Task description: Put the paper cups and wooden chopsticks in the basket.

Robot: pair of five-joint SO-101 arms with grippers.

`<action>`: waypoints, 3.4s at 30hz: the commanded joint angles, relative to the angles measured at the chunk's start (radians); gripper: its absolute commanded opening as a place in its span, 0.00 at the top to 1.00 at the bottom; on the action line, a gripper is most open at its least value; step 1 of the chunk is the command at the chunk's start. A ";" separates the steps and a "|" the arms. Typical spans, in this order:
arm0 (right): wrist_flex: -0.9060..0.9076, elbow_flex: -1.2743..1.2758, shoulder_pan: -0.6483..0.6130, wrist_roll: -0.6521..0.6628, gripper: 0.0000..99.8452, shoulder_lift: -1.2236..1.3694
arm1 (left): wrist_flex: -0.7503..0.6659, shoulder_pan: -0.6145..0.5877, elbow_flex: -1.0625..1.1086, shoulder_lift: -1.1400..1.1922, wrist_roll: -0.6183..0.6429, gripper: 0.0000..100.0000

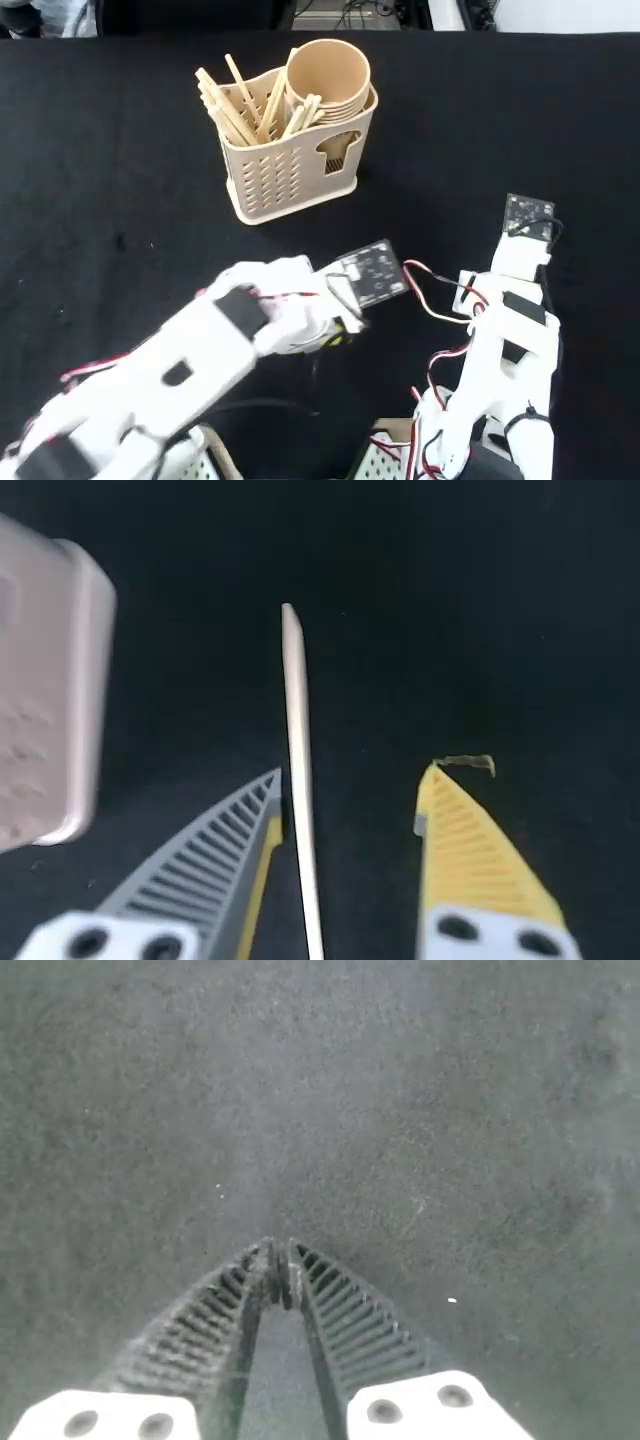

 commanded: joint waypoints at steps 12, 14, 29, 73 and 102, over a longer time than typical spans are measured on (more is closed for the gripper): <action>0.040 -0.073 0.083 -0.031 0.97 0.001 | -0.103 -0.062 -0.522 0.683 0.037 0.78; 0.040 -0.073 0.083 -0.031 0.97 0.001 | -0.138 -0.065 -0.565 0.767 0.040 0.78; 0.054 -0.076 0.040 -0.026 0.97 0.001 | -0.117 -0.128 -0.779 1.042 0.106 0.84; -0.031 -0.047 0.040 -0.029 0.98 0.007 | 0.023 -0.426 -1.267 -0.026 0.195 0.97; -0.031 -0.051 0.038 -0.023 0.97 0.002 | -0.488 -0.647 -1.124 0.509 0.611 0.97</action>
